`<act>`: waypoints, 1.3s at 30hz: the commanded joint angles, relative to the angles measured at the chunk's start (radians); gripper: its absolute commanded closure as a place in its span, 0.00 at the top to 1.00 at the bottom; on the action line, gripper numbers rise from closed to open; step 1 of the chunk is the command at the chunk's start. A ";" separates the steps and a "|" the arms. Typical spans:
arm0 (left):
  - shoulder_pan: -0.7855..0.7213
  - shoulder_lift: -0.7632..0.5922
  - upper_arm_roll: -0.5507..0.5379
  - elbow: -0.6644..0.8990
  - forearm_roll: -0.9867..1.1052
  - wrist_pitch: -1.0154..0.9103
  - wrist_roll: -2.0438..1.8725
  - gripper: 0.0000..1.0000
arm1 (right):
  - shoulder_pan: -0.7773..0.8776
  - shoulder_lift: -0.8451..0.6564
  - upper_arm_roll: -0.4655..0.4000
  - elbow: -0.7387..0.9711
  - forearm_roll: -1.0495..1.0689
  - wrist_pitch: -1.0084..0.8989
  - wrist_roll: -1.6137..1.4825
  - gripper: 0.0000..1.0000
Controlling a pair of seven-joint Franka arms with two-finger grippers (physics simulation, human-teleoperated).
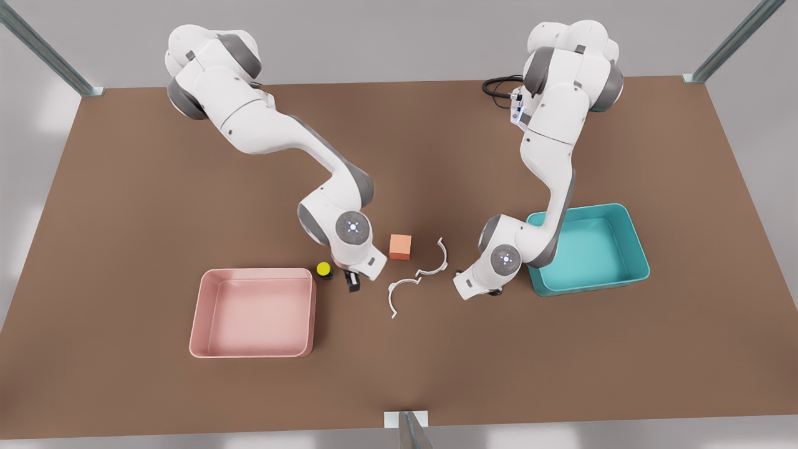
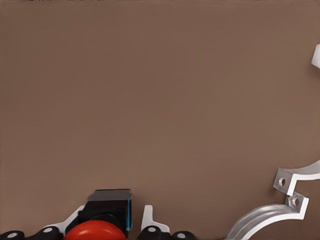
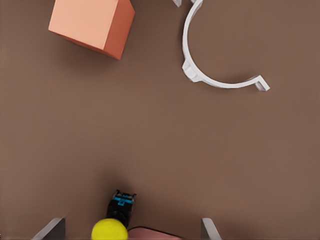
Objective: Place the red button in the blue storage box with the left arm, and place the yellow button in the pink storage box with the right arm
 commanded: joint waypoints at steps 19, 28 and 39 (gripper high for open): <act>0.270 -0.301 0.017 -0.030 -0.002 -0.356 0.477 0.44 | -0.083 -0.075 0.020 -0.349 -0.155 0.288 -0.012 1.00; 0.463 -0.418 0.017 -0.398 -0.004 -0.138 0.807 0.44 | -0.071 -0.012 0.018 -0.352 -0.279 0.346 0.012 1.00; 0.477 -0.508 0.014 -0.424 -0.004 -0.184 0.833 1.00 | -0.107 -0.021 0.020 -0.411 -0.283 0.391 0.058 1.00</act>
